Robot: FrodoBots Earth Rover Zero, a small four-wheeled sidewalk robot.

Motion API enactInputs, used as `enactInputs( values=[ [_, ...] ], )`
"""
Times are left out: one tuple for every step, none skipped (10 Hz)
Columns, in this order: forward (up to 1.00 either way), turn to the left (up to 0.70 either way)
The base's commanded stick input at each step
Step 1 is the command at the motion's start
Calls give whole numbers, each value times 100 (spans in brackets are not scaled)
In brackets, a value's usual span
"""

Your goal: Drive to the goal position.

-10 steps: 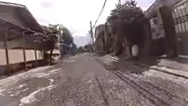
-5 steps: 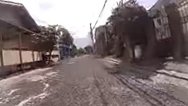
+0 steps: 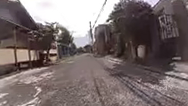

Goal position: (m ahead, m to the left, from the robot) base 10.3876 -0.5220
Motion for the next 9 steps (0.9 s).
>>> enactInputs(
  values=[
    [70, 0],
    [70, 0],
    [70, 0],
    [70, 0],
    [70, 0],
    [70, 0],
    [70, 0],
    [70, 0],
    [70, 0]
  ],
)
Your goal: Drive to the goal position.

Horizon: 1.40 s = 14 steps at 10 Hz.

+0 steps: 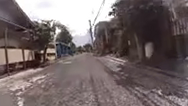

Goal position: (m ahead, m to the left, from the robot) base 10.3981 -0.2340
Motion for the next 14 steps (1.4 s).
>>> enactInputs(
  values=[
    [70, 0],
    [70, 0],
    [70, 0],
    [70, 0],
    [70, 0],
    [70, 0],
    [70, 0],
    [70, 0],
    [70, 0],
    [70, 0],
    [70, 0],
    [70, 0],
    [70, 0],
    [70, 0]
  ],
)
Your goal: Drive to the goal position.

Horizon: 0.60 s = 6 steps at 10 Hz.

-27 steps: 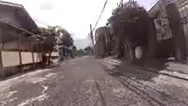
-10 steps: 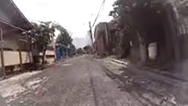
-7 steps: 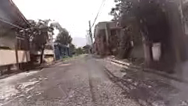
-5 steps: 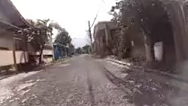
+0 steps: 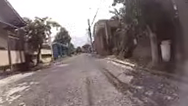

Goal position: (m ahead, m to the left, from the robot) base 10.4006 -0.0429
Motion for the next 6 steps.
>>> enactInputs(
  values=[
    [70, 0],
    [70, 0],
    [70, 0],
    [70, 0],
    [70, 0],
    [70, 0]
  ],
)
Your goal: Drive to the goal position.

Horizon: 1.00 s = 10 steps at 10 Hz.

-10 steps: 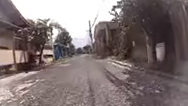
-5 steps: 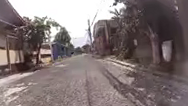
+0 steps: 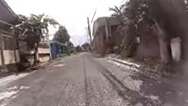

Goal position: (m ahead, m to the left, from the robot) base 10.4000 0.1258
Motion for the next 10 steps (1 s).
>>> enactInputs(
  values=[
    [70, 0],
    [70, 0],
    [70, 0],
    [70, 0],
    [70, 0],
    [70, 0],
    [70, 0],
    [70, 0],
    [70, 0],
    [70, 0]
  ],
)
